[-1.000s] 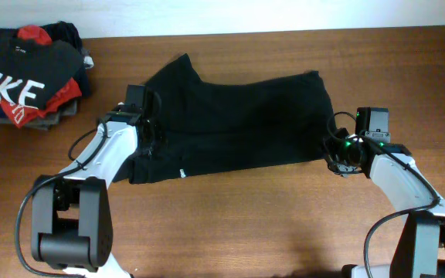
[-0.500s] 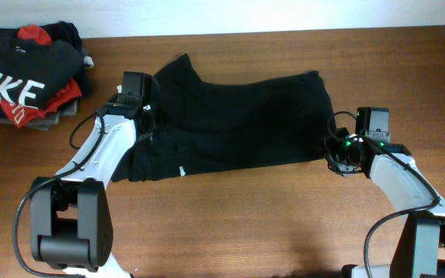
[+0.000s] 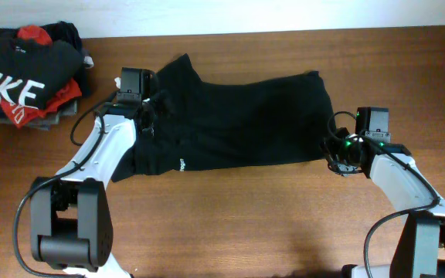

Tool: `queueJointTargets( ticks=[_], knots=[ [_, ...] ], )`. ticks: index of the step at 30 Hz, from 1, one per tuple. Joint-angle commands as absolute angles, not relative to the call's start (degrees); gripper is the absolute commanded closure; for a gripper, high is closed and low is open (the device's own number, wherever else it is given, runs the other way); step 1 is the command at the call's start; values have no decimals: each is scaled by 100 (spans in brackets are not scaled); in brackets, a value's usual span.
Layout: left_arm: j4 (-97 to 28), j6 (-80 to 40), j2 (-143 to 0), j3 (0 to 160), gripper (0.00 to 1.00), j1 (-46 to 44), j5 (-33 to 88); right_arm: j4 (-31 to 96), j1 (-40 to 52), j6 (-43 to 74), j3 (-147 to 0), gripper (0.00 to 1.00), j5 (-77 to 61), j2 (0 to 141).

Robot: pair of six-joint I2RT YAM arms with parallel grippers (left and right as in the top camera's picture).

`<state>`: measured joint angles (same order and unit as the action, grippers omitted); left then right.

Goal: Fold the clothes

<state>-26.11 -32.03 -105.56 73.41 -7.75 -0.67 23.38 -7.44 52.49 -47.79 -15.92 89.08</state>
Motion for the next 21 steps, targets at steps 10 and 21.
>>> queueJointTargets(
  ticks=[10,21],
  knots=[
    [-3118,-3223,-10600,7441,1,-786,161,2206,-701,5094,-4823,48,-1787,8853],
    [-4864,-3203,-10600,7441,64,-770,25,760,298,4139,-4825,49,-2484,8853]
  ],
)
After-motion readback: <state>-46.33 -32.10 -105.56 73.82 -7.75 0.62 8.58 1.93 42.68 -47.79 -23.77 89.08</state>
